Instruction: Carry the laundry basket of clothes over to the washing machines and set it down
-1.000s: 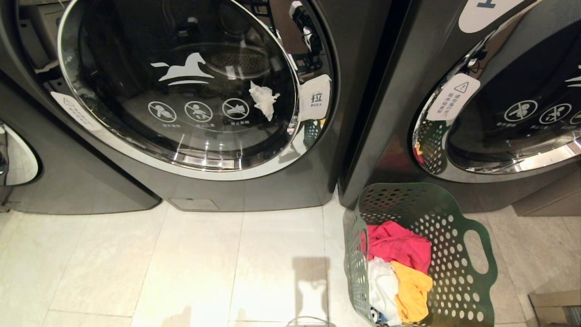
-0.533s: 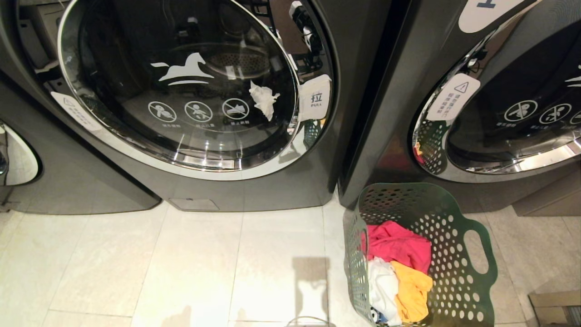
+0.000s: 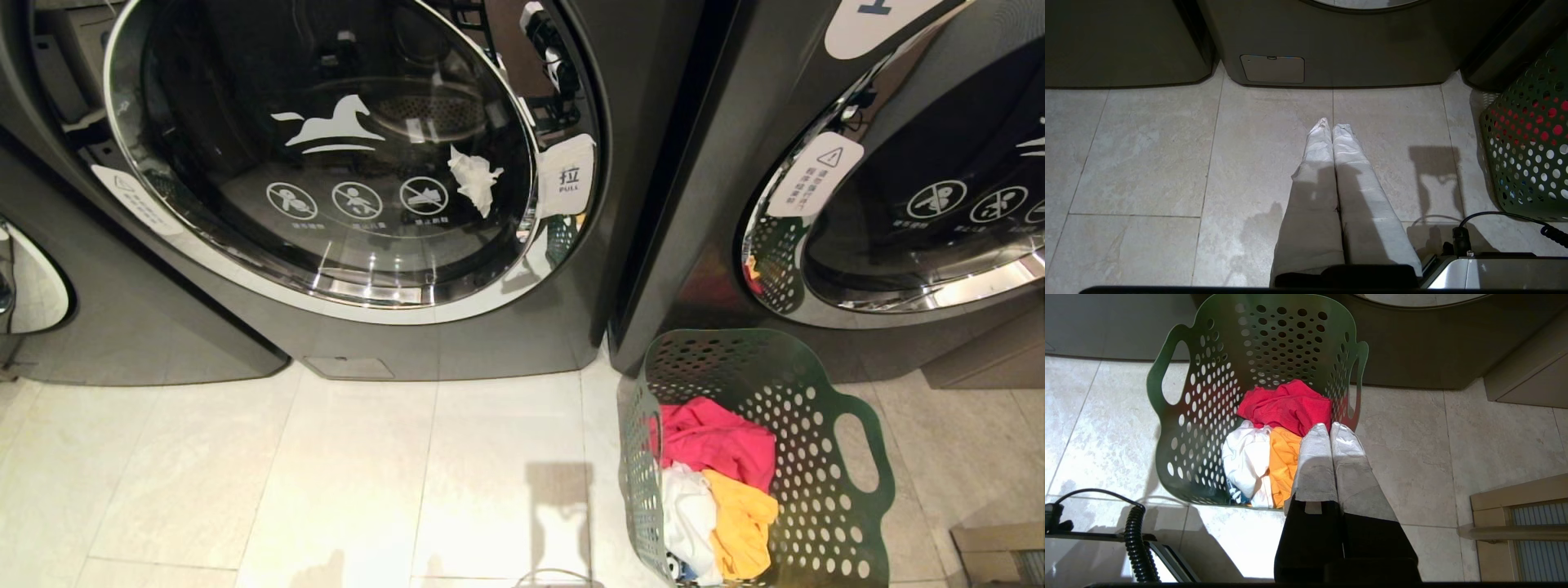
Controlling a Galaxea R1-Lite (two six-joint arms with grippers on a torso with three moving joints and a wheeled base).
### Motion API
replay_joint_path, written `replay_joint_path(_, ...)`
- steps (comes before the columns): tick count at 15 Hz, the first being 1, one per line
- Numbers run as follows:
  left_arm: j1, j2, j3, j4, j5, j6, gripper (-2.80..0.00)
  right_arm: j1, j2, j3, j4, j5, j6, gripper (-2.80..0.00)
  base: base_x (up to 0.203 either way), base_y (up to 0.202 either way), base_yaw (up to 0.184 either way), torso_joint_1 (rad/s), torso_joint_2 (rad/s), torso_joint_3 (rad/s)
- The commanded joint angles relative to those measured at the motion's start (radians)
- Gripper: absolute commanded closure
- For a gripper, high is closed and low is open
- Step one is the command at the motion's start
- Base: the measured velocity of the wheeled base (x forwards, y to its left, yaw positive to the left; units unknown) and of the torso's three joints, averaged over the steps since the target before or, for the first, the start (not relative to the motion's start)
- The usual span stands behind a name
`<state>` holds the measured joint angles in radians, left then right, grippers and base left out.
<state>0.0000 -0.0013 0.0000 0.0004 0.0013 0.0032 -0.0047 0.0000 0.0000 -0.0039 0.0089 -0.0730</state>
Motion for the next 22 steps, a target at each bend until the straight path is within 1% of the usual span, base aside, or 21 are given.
replay_joint_path(1,0.000,0.001,0.000,0.001,0.000,0.000,0.00,0.000,0.002,0.000,-0.001,0.000,-0.001,0.00,0.000,0.000,0.000,0.000,0.00,0.000)
replay_joint_path(22,0.000,0.001,0.000,0.000,0.000,0.000,0.00,0.000,0.002,0.000,-0.001,0.000,-0.001,0.00,0.000,0.000,0.000,0.000,0.00,0.000)
